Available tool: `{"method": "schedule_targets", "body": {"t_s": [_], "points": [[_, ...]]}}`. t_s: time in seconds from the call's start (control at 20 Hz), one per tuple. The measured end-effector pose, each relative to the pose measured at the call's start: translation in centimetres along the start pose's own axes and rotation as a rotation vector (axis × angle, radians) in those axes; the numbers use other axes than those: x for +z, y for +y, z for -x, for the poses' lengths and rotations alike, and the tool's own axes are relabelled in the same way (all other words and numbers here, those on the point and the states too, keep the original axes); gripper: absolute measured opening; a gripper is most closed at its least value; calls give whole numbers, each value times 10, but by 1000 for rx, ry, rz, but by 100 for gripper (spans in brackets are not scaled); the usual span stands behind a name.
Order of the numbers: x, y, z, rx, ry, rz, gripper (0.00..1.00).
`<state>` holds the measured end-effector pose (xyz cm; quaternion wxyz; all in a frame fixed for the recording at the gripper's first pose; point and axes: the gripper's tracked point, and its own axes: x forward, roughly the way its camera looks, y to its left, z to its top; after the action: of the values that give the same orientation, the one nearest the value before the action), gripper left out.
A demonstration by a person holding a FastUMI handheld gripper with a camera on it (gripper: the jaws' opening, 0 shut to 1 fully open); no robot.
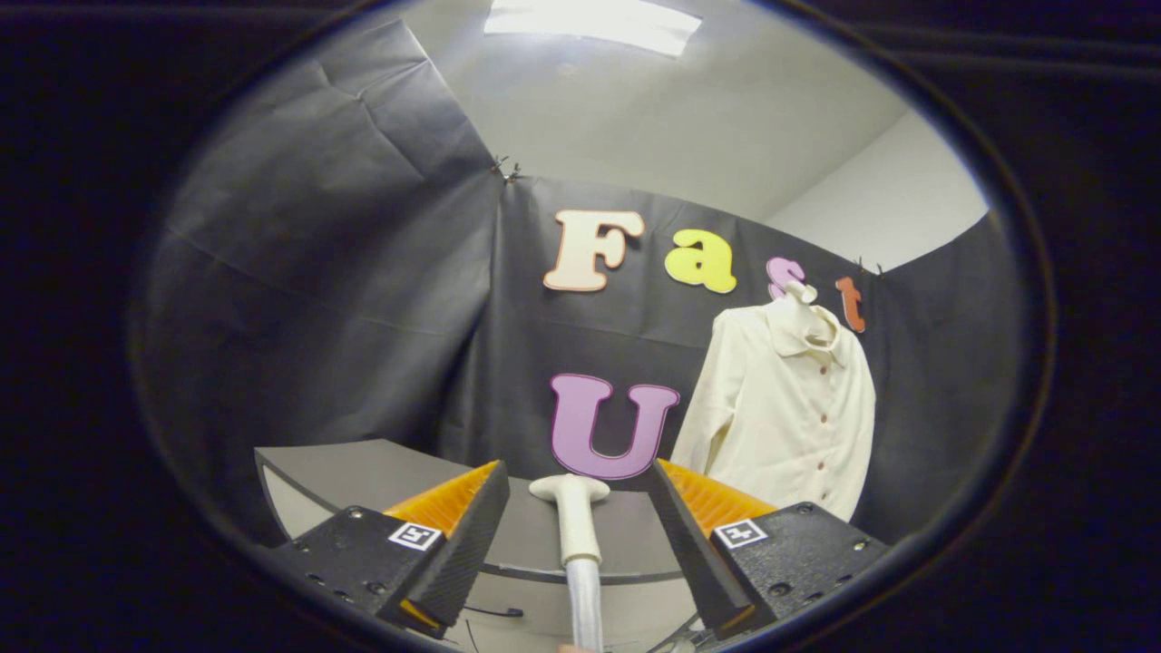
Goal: Iron the clothes twice with a garment steamer, once on the left side and once on the right side.
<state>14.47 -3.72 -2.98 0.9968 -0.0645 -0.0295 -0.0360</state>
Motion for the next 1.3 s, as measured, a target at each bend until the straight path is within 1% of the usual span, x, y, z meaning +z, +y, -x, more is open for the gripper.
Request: {"method": "schedule_targets", "body": {"t_s": [0.1, 0.2, 0.3, 0.35, 0.5, 0.65, 0.8, 0.9, 0.95, 1.05, 1.1, 1.15, 1.25, 1.3], "points": [[-12, 7, -10, 32, 28, 5, 93], [-24, 7, -22, 35, 51, -12, 94], [-46, 9, -35, 39, 116, -35, 89], [-53, 9, -42, 40, 144, -26, 88], [-73, 15, -57, 71, 220, 31, 88], [-97, 24, -67, 108, 312, -10, 89], [-110, 24, -77, 117, 380, -6, 90], [-114, 21, -82, 115, 406, -9, 86], [-117, 21, -86, 117, 408, -19, 80], [-133, 21, -85, 130, 489, -36, 79], [-140, 21, -85, 133, 510, -44, 78], [-140, 19, -88, 125, 503, -63, 78], [-143, 14, -90, 113, 518, -68, 59], [-140, 14, -90, 120, 501, -74, 50]]}}
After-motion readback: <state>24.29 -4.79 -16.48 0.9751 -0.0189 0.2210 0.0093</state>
